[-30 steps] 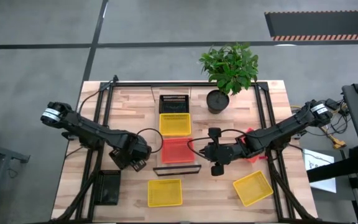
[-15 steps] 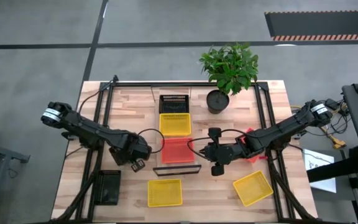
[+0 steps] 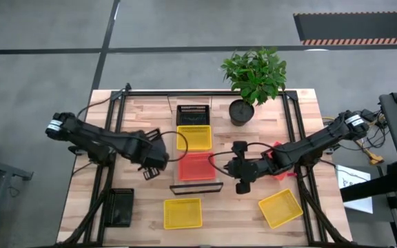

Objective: Stack baskets on shelf by color
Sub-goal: Stack the top black bin on top of the other black bin on the shelf

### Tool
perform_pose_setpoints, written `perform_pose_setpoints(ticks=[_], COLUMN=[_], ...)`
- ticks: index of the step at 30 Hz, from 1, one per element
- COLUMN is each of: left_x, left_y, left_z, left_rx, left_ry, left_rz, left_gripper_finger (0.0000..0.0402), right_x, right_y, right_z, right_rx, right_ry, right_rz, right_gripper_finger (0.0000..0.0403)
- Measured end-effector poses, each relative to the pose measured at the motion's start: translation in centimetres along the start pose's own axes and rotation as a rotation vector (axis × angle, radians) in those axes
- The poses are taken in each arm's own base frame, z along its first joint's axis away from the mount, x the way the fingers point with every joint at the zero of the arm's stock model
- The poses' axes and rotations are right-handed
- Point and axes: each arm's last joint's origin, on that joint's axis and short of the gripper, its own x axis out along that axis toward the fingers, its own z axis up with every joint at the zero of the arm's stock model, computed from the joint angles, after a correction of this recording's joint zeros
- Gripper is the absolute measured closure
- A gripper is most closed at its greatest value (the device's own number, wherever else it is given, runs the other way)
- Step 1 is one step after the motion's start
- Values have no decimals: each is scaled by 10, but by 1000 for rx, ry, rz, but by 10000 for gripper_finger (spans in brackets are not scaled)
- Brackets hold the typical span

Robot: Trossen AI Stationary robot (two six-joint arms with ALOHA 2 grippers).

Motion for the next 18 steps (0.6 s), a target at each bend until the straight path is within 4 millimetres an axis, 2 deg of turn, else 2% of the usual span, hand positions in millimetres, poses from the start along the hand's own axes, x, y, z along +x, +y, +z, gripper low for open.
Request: perform_pose_setpoints(ticks=[4, 9, 18], left_x=[-16, -28, -29], left_y=[7, 20, 42], left_z=[13, 30, 63], left_rx=[47, 111, 192], left_ry=[-83, -163, -328], left_rz=[2, 29, 26], left_gripper_finger=[400, 400, 401], right_x=[-3, -12, -22], right_y=[-1, -1, 5], right_z=[-3, -6, -8], right_rx=[17, 32, 16], right_ry=[20, 19, -10], right_rz=[0, 6, 1], right_gripper_finger=[394, 394, 394])
